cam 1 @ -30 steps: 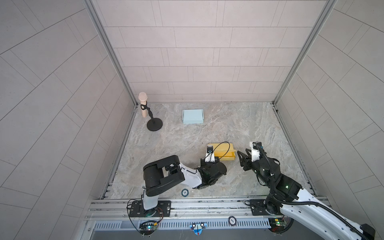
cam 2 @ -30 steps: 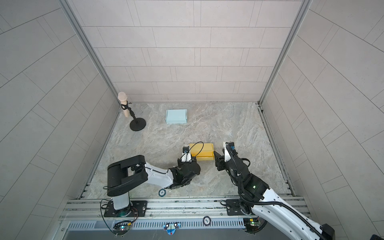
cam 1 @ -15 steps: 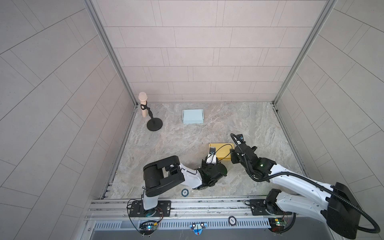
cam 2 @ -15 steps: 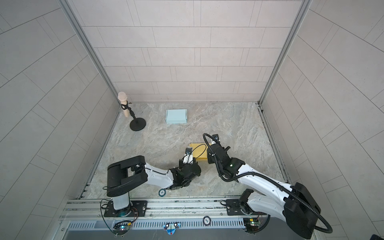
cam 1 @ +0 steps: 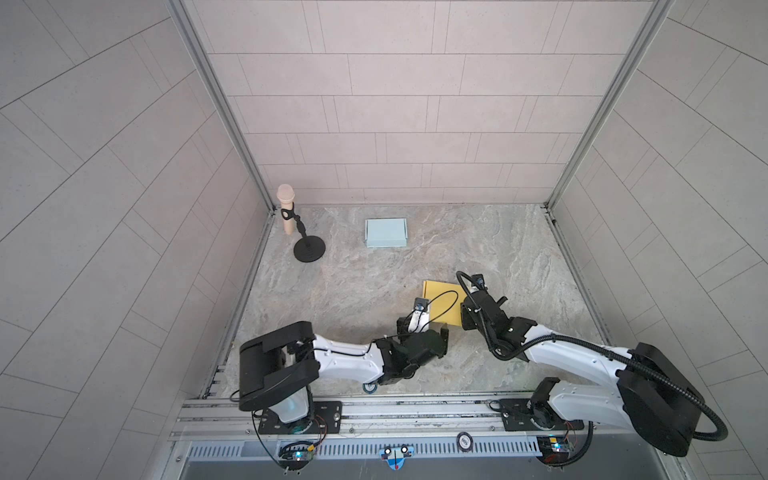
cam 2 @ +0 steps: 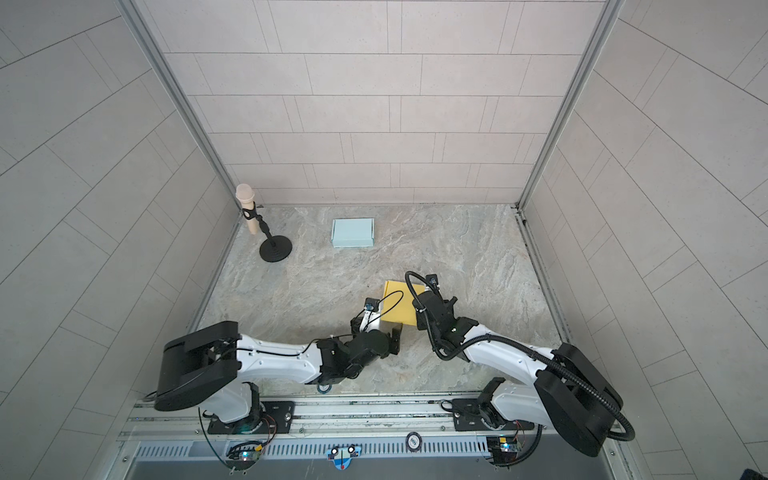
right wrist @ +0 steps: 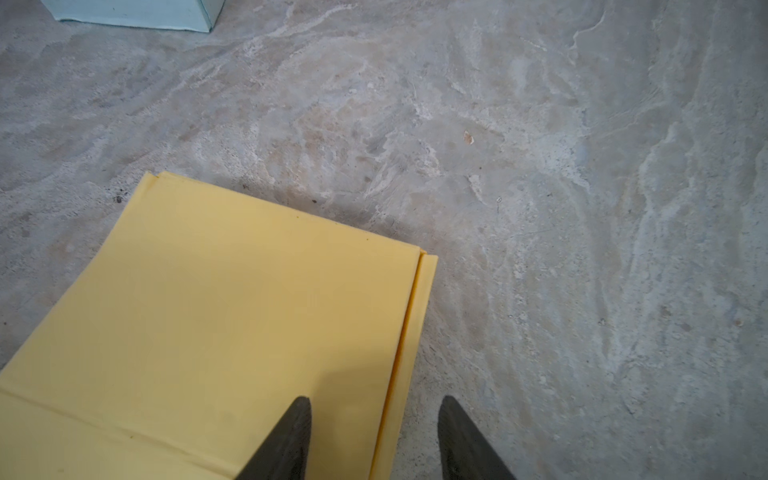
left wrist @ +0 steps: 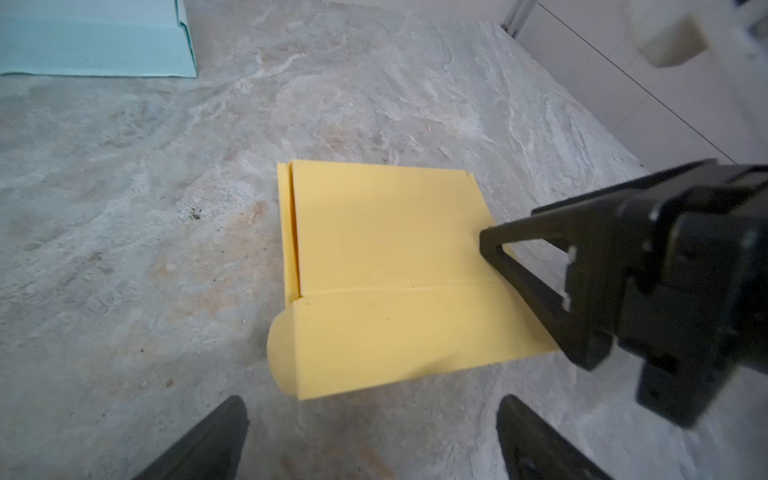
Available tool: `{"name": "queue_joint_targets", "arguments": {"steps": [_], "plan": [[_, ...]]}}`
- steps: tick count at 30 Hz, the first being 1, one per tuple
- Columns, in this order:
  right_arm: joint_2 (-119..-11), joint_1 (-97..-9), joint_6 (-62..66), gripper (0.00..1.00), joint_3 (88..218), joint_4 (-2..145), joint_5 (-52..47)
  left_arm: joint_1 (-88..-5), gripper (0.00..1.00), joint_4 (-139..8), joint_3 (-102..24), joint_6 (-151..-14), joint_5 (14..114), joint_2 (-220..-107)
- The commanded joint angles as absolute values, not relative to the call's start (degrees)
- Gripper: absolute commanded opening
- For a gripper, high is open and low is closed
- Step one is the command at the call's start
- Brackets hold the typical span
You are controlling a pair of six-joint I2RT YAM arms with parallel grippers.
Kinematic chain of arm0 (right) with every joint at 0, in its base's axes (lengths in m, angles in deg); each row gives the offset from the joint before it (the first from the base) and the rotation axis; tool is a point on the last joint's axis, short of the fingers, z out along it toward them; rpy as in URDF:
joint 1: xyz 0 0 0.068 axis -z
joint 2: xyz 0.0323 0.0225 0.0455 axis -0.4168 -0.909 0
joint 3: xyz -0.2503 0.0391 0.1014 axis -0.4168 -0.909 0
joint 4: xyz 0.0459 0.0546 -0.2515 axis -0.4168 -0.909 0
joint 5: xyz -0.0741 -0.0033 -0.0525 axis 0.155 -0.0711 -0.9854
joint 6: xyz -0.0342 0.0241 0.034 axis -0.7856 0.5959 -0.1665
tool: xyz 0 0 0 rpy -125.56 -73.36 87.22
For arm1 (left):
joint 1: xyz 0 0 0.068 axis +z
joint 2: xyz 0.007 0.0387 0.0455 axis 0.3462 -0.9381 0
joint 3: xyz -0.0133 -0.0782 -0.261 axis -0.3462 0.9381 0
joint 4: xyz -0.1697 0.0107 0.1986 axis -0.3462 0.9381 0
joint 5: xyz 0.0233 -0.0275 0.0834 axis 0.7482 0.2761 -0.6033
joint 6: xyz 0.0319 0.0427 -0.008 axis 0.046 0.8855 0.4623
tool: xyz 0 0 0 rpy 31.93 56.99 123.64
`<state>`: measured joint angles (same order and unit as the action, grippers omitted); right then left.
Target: Fold the paper box
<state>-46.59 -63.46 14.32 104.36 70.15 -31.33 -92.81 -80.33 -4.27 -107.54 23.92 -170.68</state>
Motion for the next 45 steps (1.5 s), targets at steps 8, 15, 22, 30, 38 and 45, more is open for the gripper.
{"name": "queue_joint_targets", "arguments": {"steps": [8, 15, 22, 30, 38, 45], "plan": [[-47.78, -61.79, 14.9, 0.5, 103.49, 71.5, -27.3, -84.1, 0.99, -69.76, -2.36, -107.1, 41.77, -156.82], [-45.25, -58.81, 14.72, 0.5, 102.55, 70.47, -22.12, -70.24, 0.97, -70.62, -9.9, -100.97, 54.13, -164.93], [-44.81, -56.95, 12.96, 0.5, 103.41, 68.48, -17.51, -67.76, 0.94, -70.04, -19.6, -98.19, 57.54, -177.12], [-44.3, -54.24, 11.76, 0.5, 104.21, 67.48, -12.53, -66.21, 0.9, -70.75, -21.35, -97.92, 58.19, -182.7], [-45.76, -52.93, 11.02, 0.5, 105.77, 66.36, -10.44, -65.51, 0.83, -73.3, -20.27, -99.01, 60.46, -185.14], [-41.01, -52.85, 10.85, 0.54, 107.89, 60.18, -12.07, -65.6, 0.81, -72.07, -18.77, -98.42, 58.2, -180.19]]}}
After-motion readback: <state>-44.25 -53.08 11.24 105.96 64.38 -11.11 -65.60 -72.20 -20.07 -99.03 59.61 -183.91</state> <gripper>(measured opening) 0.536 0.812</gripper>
